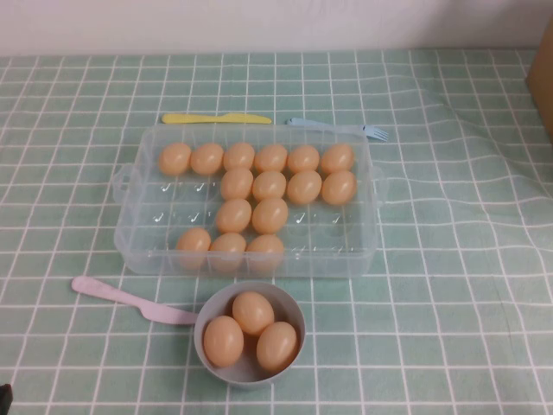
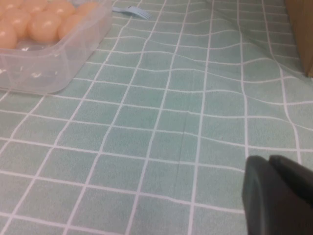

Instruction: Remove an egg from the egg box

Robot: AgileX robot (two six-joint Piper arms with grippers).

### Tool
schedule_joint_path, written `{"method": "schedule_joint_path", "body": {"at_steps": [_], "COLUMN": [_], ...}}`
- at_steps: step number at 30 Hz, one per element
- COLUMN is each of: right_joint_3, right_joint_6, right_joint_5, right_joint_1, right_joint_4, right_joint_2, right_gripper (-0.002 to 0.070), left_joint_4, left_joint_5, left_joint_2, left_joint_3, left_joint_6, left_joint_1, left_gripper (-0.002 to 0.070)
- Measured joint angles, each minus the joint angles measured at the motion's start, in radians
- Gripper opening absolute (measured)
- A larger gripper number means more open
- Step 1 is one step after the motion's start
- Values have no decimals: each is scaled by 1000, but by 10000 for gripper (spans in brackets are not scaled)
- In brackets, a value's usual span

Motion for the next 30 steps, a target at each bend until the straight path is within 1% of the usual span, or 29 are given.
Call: {"method": "schedule_joint_path", "body": {"at_steps": [13,30], "right_joint_3": [0,0], "right_joint_6": [0,0], "right_joint_5": [0,-37], "right_joint_1": [0,0], "right_joint_4": [2,74], "right_joint_2": [0,0], "right_gripper": [-17,-17], "left_joint_4": [0,0], "left_joint_5": [0,0], "left_joint_2": [0,0], "left_joint_3": [0,0], "left_joint_6": [0,0], "left_joint_1": [0,0], "left_gripper": [-3,-3]}}
